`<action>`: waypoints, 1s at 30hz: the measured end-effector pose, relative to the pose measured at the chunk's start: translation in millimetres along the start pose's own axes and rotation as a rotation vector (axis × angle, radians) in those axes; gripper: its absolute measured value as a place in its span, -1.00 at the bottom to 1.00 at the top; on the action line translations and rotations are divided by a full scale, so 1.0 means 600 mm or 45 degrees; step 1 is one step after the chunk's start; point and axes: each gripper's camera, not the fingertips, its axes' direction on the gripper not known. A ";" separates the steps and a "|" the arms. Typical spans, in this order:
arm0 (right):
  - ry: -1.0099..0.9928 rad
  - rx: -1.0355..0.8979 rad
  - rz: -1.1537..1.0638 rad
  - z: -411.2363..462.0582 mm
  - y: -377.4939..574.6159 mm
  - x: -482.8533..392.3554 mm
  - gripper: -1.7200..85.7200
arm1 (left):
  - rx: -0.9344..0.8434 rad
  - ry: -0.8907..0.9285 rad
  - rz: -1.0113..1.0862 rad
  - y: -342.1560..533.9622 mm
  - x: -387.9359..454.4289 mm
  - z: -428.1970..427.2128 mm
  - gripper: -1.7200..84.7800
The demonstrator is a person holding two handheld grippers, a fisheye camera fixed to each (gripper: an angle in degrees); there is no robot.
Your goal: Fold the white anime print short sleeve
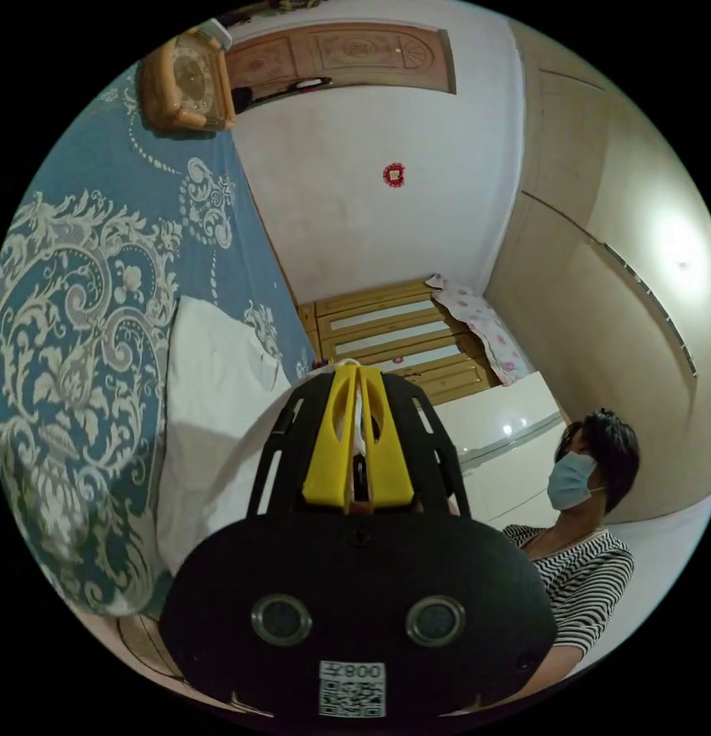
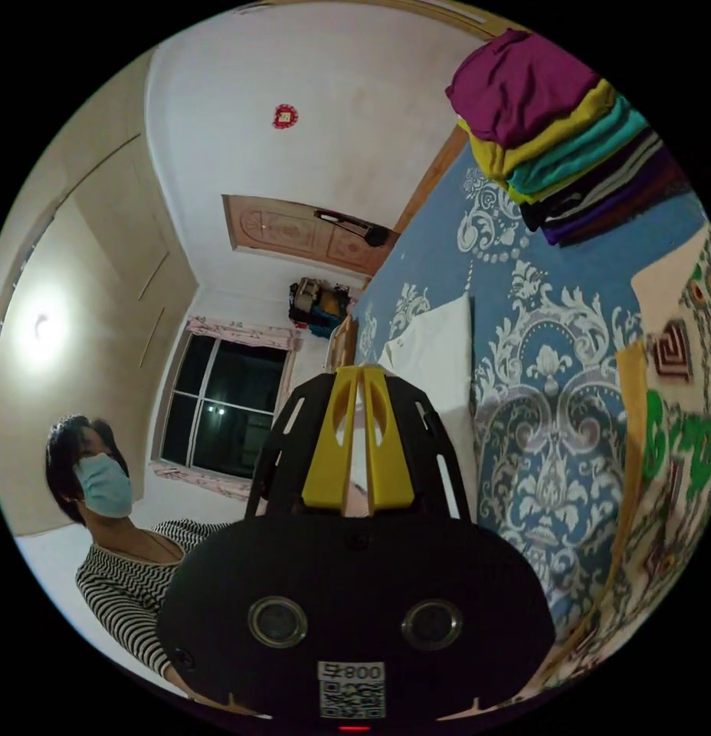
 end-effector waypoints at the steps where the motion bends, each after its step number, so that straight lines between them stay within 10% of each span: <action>1: 0.014 -0.005 0.002 0.021 -0.033 0.007 -0.94 | 0.001 -0.005 0.000 -0.015 -0.014 0.008 -0.95; 26: 0.429 -0.107 0.093 0.415 -0.435 0.122 -0.93 | 0.184 -0.345 -0.158 -0.366 -0.568 0.236 -0.84; 30: 0.617 -0.039 -0.074 0.443 -0.433 0.075 -0.94 | -0.056 -0.348 -0.025 -0.359 -0.589 0.309 -0.89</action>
